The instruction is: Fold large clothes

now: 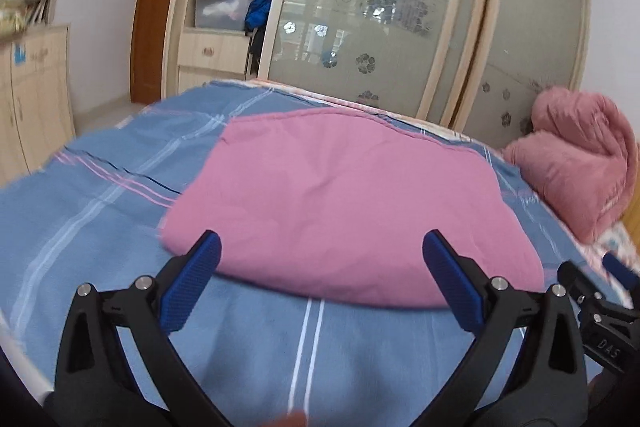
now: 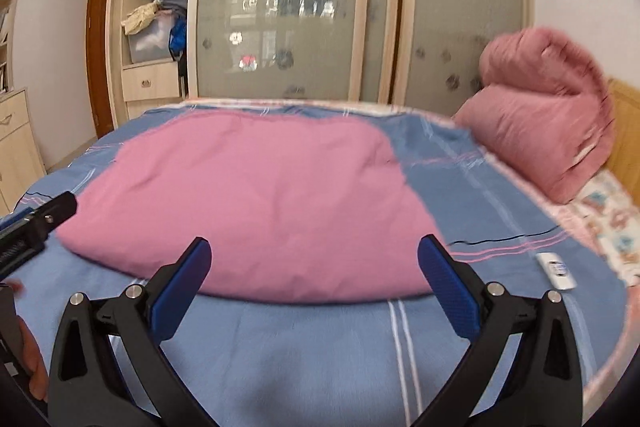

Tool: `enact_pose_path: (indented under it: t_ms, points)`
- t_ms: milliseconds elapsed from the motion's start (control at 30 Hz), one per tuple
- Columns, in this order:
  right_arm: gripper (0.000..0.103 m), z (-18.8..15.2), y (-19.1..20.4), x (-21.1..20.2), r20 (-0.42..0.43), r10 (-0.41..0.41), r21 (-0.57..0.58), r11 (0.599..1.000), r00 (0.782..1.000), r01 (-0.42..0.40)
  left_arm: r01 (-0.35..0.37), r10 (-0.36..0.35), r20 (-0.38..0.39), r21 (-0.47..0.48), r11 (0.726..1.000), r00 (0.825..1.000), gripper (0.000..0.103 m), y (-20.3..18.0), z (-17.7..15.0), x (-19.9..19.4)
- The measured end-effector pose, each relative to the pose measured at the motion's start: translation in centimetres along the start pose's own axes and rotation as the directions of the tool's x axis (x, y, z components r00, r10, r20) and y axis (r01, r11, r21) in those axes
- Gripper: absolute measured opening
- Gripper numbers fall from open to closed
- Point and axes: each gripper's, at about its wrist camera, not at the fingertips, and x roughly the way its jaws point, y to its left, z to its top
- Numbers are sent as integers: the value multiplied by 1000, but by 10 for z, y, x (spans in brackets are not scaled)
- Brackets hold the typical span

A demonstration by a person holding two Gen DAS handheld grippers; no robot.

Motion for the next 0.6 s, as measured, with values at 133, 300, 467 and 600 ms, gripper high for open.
enact_pose_path:
  t_ms: [133,300,467,600]
  points:
    - [102,5,10,-41,19,-21,8,1000,1000,21,-92,86,60,90,992,994,101,-10,-1,-48]
    - [102,9,21,-69,37,-39,5,999,999,39,-79,72,65,109,991,995,101,-13,-4,-82]
    - [102,9,25,-82,38,-30,18,999,999,29,-72,66,53,115,991,996,101,-10,-4,-93]
    - [102,9,26,-89,47,-41,26,999,998,40,-63,57,53,125,990,997,101,-12,-6,-96]
